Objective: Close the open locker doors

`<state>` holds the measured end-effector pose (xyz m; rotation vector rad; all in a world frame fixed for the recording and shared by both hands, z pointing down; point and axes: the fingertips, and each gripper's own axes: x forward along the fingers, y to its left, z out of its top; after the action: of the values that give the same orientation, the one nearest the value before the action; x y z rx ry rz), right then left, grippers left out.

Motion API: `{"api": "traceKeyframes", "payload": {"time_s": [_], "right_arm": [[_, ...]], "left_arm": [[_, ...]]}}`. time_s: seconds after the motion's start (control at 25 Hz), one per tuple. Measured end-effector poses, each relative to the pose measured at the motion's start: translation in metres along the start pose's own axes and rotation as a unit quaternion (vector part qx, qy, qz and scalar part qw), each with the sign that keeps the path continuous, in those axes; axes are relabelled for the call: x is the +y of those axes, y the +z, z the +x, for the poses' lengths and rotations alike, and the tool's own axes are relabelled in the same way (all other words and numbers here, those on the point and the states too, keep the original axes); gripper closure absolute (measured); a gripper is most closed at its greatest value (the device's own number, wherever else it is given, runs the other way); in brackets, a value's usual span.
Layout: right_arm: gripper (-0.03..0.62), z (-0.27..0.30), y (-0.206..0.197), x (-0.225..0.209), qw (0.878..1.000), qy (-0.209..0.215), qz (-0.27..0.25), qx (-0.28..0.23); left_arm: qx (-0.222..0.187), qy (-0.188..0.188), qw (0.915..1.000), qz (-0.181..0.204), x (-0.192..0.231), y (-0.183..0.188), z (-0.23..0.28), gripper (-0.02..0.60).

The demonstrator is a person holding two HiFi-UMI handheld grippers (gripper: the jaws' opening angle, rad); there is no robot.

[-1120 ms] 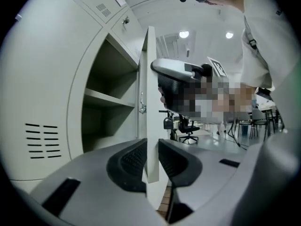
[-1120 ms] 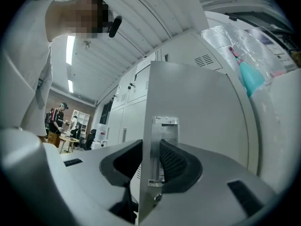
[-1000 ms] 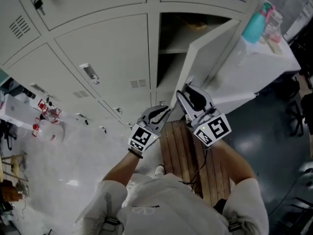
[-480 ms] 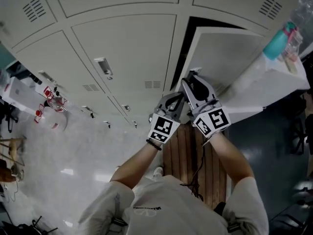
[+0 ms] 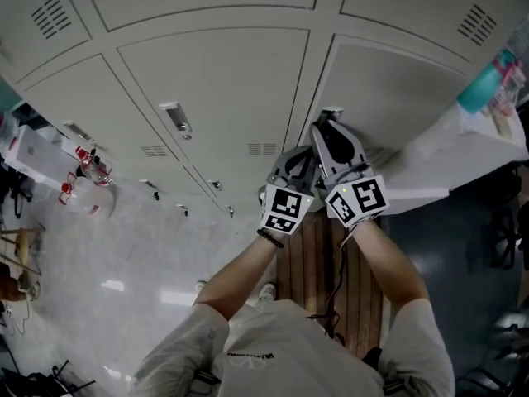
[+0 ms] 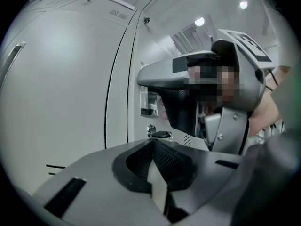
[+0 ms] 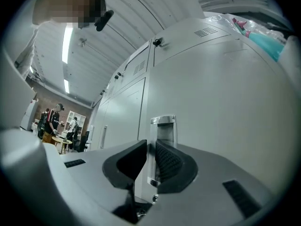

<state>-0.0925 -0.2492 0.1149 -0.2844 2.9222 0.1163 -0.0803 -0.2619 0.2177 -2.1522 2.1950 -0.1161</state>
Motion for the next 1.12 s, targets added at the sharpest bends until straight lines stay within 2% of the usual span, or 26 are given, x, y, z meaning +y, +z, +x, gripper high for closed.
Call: {"api": "traceKeyframes", "payload": {"time_s": [0.28, 0.68, 0.8, 0.92, 1.12], "right_arm": [[0.536, 0.009, -0.003, -0.009, 1.000, -0.016, 0.013, 0.000], [0.539, 0.009, -0.006, -0.014, 0.999, -0.040, -0.005, 0.014], [0.583, -0.005, -0.008, -0.015, 0.999, -0.042, -0.008, 0.016], [0.583, -0.030, -0.011, -0.008, 0.999, -0.033, -0.017, 0.022], [0.583, -0.080, -0.023, 0.010, 0.998, -0.042, 0.000, 0.045]], "left_arm": [[0.007, 0.008, 0.9999, -0.007, 0.007, -0.002, 0.011, 0.578], [0.004, 0.008, 0.9999, -0.006, 0.011, -0.003, 0.015, 0.578], [0.005, 0.005, 1.0000, 0.001, 0.011, -0.003, 0.015, 0.580], [0.004, 0.003, 1.0000, 0.000, 0.011, -0.003, 0.015, 0.580], [-0.015, 0.000, 0.9998, -0.014, 0.013, -0.002, 0.008, 0.578]]}}
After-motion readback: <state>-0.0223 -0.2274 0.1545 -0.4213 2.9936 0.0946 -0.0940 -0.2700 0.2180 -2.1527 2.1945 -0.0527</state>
